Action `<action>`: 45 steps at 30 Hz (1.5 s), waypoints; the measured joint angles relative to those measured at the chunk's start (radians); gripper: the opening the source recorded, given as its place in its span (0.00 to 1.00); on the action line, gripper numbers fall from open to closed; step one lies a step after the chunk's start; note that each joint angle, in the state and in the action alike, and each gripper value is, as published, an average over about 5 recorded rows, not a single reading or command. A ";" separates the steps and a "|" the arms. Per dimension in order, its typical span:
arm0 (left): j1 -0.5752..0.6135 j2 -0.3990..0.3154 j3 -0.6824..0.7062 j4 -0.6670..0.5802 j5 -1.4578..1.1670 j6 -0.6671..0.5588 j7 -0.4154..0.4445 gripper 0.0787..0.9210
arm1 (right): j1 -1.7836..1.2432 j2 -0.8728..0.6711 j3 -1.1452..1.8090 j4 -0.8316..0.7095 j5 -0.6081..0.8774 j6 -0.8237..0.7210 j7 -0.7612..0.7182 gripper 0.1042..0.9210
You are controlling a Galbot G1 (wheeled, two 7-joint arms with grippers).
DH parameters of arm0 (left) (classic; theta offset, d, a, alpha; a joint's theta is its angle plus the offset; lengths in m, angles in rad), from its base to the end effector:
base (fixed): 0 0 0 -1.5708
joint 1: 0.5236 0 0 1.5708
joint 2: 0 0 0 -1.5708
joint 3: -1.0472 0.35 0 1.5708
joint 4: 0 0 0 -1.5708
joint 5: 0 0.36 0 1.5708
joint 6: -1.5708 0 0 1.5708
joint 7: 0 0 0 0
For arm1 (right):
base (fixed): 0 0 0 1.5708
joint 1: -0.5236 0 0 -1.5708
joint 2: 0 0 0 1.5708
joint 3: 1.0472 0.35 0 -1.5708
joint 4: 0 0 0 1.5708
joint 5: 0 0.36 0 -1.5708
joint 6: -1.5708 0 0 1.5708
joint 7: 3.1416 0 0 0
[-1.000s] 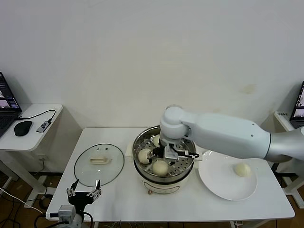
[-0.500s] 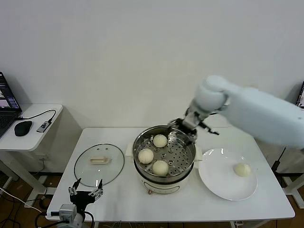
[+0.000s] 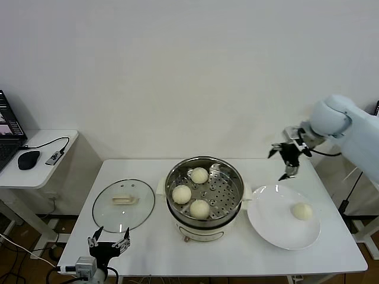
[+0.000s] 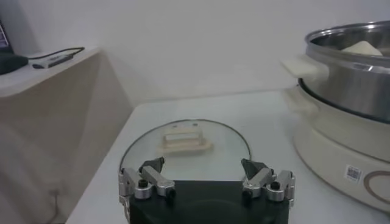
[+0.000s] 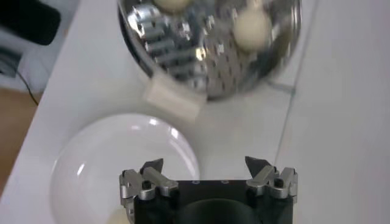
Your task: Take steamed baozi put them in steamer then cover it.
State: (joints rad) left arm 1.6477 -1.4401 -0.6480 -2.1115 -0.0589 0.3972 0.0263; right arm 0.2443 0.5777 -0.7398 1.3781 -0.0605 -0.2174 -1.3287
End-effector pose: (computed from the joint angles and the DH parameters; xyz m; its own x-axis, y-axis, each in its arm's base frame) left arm 0.1632 0.0594 -0.3037 -0.9007 -0.0545 0.4311 -0.0088 0.9942 0.1073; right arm 0.5206 -0.1670 -0.0381 -0.2395 -0.1400 0.9608 -0.9604 -0.1112 -0.2556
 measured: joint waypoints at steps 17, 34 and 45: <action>-0.006 0.009 -0.007 0.041 0.000 0.004 0.000 0.88 | -0.312 0.057 0.229 -0.233 -0.190 0.079 0.029 0.88; -0.005 0.007 -0.004 0.050 0.003 0.007 0.001 0.88 | -0.454 0.095 0.322 -0.328 -0.327 0.130 0.063 0.88; 0.001 0.004 -0.004 0.050 0.006 0.005 0.000 0.88 | -0.474 0.128 0.332 -0.370 -0.374 0.142 0.088 0.88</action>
State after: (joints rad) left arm 1.6489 -1.4362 -0.6519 -2.0611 -0.0526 0.4019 0.0267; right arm -0.2297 0.7058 -0.4076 1.0077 -0.4345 -0.0750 -1.2410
